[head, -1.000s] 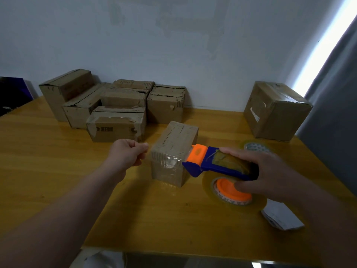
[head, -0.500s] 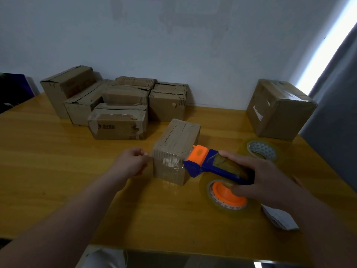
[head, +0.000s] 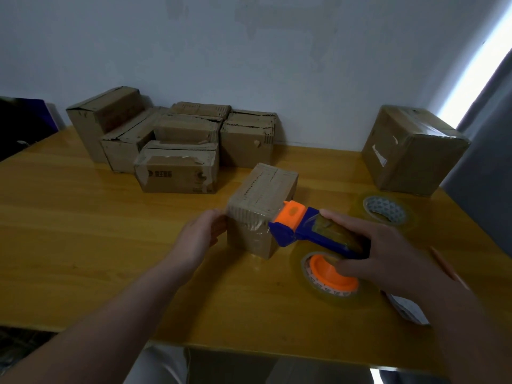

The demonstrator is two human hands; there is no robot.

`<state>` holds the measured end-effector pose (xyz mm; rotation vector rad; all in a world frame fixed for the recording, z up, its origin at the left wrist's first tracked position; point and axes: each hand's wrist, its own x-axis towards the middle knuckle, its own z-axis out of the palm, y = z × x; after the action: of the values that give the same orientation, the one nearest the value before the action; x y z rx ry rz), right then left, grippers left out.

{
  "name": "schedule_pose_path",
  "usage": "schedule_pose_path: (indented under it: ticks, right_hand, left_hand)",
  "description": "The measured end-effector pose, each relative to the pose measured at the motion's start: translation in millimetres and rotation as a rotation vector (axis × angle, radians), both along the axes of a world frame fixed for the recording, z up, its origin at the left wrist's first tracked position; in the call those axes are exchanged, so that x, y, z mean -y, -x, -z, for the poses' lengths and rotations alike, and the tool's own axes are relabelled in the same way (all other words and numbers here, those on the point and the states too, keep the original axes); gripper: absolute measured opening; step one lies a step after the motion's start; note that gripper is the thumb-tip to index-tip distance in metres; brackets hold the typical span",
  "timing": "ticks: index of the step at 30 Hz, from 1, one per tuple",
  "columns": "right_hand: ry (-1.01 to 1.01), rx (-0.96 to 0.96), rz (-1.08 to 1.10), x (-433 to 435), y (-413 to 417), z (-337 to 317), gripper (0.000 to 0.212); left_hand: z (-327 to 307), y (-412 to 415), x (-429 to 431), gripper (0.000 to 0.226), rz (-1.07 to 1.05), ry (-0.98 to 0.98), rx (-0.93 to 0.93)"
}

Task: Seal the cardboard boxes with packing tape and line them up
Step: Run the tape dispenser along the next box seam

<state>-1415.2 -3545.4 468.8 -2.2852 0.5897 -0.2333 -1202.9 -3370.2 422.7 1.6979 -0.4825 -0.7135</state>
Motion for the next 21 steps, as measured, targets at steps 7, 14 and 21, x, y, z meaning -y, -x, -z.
schedule_pose_path:
  ticks: [7, 14, 21]
  right_hand:
    - [0.001, 0.012, 0.02, -1.2, 0.6, 2.9, 0.083]
    - [-0.02, 0.028, 0.024, -0.9, 1.2, 4.7, 0.082]
    - [-0.018, 0.029, 0.018, -4.5, 1.3, 4.5, 0.082]
  left_hand:
    - [-16.7, 6.1, -0.7, 0.075, 0.07, -0.262, 0.733]
    - [-16.2, 16.0, 11.8, 0.107, 0.348, -0.539, 1.274]
    - [-28.2, 18.3, 16.7, 0.107, 0.559, -0.437, 1.258]
